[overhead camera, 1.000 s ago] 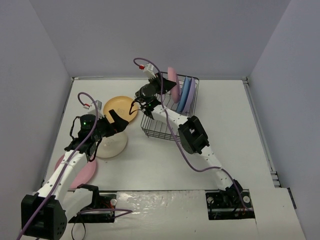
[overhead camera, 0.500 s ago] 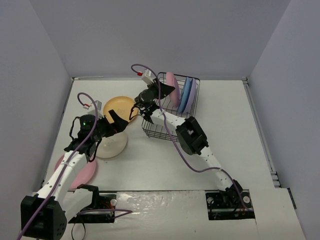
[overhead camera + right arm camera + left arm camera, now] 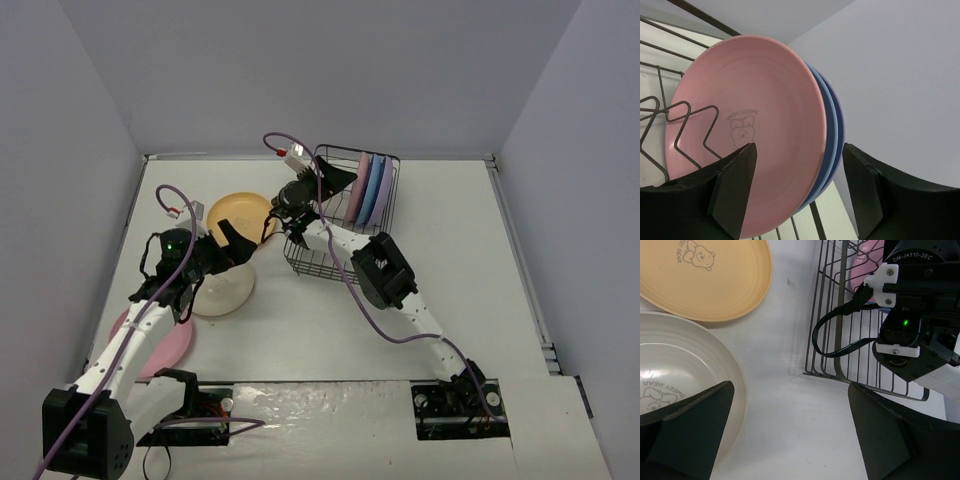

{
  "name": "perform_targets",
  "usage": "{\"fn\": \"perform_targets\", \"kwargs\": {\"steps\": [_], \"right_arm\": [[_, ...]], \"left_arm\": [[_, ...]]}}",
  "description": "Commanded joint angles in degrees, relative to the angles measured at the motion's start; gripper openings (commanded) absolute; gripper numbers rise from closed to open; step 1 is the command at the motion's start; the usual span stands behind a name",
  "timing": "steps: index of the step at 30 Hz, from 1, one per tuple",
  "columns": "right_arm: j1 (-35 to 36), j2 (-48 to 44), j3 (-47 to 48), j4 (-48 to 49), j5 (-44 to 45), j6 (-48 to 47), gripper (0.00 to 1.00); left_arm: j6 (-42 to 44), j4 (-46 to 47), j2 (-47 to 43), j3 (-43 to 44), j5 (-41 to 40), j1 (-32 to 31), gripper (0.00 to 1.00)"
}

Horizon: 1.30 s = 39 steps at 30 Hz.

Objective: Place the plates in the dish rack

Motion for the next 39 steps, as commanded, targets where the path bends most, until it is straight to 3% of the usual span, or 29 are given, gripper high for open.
{"fn": "perform_targets", "kwargs": {"steps": [1,4,6,10,13,17,21,24,26,28,32,35,39], "right_arm": [[-0.18,-5.69,2.01,26.86,20.41,-2.39,0.85],[-0.32,-5.56,5.77,27.51,20.32,-6.26,0.99],[-0.17,-5.65,9.26,26.83,20.29,-8.28,1.00],[0.48,-6.02,11.29,16.46,18.76,-10.22,1.00],[1.59,-9.20,4.88,6.24,13.75,-13.03,1.00],[2.56,-16.40,-5.76,-19.94,4.95,-4.06,1.00],[4.17,-22.03,-15.62,-25.96,-3.63,-11.61,1.00],[4.97,-24.48,-10.79,-54.03,-14.20,6.53,1.00],[5.72,-23.61,0.47,-81.21,-27.69,26.75,1.00],[5.84,-23.35,11.41,-95.91,-46.33,36.76,1.00],[5.51,-31.25,1.49,-87.19,-60.34,44.84,1.00],[3.07,-36.54,-2.04,-85.72,-73.62,56.56,1.00],[-7.20,-42.75,-7.58,-81.02,-95.57,86.54,1.00]], "left_arm": [[1.13,3.45,0.14,1.73,0.34,0.45,0.97],[1.22,3.26,0.13,2.12,0.44,0.45,0.97],[1.26,3.20,0.28,2.37,0.32,0.47,0.97],[1.31,1.93,0.22,3.16,0.45,0.50,0.97],[1.76,0.67,-0.64,3.93,0.38,0.45,0.97],[2.30,0.62,-3.28,3.70,0.09,0.45,0.97],[3.10,-1.30,-4.66,3.78,-0.21,0.50,0.97],[4.16,-2.36,-4.68,4.69,0.31,0.53,0.97],[4.84,-3.18,-4.29,5.27,1.02,0.55,0.97],[5.12,-3.57,-4.08,5.65,1.17,0.59,0.97],[5.97,-6.33,-3.41,7.57,0.69,0.63,0.97],[6.48,-8.58,-2.60,9.60,-0.83,0.72,0.97],[6.72,-11.50,0.07,13.06,-4.84,0.96,0.97]]}}
